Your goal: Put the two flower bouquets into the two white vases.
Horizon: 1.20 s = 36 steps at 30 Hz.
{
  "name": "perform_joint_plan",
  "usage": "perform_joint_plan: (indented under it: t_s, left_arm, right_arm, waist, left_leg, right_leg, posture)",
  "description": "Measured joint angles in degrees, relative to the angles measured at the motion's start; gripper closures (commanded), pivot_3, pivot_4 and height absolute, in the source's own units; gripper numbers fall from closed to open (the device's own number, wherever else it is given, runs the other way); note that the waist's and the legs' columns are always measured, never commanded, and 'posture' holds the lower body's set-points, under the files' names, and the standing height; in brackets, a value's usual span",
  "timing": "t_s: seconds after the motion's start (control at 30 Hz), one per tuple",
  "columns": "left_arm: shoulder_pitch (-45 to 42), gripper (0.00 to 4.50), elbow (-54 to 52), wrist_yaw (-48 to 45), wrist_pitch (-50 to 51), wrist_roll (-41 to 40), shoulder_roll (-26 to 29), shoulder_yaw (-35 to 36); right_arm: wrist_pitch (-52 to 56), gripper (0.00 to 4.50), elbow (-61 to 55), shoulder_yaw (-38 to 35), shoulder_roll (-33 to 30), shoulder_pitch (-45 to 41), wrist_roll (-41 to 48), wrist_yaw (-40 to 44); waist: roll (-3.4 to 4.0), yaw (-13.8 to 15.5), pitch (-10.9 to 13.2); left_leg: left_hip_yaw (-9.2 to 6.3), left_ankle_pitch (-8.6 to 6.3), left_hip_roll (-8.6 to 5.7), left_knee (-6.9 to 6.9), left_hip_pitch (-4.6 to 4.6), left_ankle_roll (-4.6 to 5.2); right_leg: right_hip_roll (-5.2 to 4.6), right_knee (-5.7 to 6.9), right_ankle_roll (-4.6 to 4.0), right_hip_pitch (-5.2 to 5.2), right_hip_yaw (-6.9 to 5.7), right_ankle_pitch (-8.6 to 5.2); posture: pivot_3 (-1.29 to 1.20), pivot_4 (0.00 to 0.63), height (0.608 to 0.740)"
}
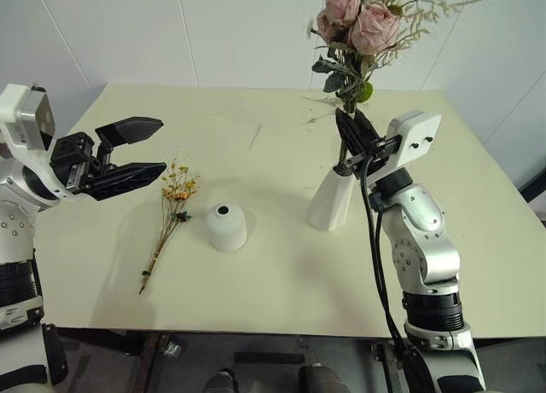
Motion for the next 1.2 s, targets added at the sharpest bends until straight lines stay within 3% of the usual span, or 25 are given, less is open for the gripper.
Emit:
perform_joint_plan:
  t_s: [0.8, 1.2]
  left_arm:
    - [-0.2, 0.0, 0.0, 0.2, 0.0, -0.4, 0.0, 0.4]
    - [-0.2, 0.0, 0.0, 0.3, 0.0, -0.4, 0.0, 0.5]
  right_arm:
    - [-7.4, 4.38, 3.7, -0.3, 1.3, 2.0, 0.2, 0.1]
    - [-1.6, 4.38, -0.5, -0.4, 0.3, 2.0, 0.8, 0.1]
  waist:
    - [-0.07, 0.1, 0.0]
    - [-0.07, 0.0, 0.0]
  left_leg:
    - [-0.01, 0.03, 0.0, 0.01, 0.14, -0.05]
    - [-0.01, 0.03, 0.0, 0.0, 0.12, -0.06]
  right_leg:
    - [0.0, 0.01, -0.01, 0.13, 0.0, 0.0]
    - [0.0, -0.01, -0.01, 0.12, 0.0, 0.0]
  posture:
    - [0.0, 0.15, 0.74]
    - [0.0, 0.15, 0.74]
